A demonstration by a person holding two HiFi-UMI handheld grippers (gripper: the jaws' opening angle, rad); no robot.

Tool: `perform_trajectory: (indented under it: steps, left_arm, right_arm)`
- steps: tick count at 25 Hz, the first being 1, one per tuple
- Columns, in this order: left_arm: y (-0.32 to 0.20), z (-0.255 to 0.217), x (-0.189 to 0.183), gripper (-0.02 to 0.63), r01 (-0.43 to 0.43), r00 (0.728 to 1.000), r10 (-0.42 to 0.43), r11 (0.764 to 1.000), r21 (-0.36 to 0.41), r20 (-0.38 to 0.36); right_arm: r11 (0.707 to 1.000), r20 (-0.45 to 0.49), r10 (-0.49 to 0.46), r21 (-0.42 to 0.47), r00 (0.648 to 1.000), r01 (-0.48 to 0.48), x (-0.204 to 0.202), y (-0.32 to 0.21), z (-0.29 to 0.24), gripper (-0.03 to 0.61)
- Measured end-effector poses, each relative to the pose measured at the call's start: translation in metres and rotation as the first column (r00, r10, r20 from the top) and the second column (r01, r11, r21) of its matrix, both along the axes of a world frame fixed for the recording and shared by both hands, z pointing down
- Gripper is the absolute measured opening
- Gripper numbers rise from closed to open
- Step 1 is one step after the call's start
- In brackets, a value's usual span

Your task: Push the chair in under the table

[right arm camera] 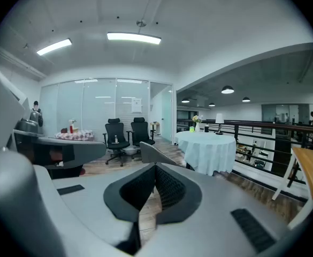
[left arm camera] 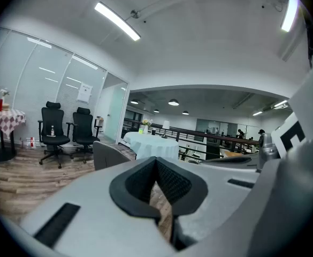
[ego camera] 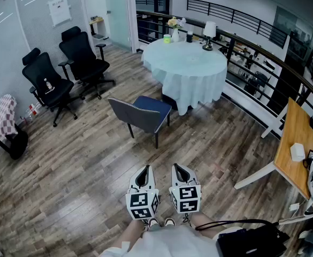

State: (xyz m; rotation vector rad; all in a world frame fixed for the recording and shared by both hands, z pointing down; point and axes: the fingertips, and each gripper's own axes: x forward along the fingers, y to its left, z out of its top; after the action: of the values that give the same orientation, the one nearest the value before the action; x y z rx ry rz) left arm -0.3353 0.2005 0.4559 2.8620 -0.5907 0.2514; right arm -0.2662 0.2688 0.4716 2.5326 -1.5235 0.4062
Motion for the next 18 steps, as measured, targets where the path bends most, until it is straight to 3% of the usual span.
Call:
perform_trajectory:
  steps: [18]
  left_arm:
    - [-0.016, 0.004, 0.004, 0.003, -0.02, 1.0, 0.02, 1.0, -0.022, 0.007]
  right_arm:
    - [0.999, 0.031, 0.034, 0.014, 0.999, -0.035, 0.009, -0.009, -0.001, 0.017]
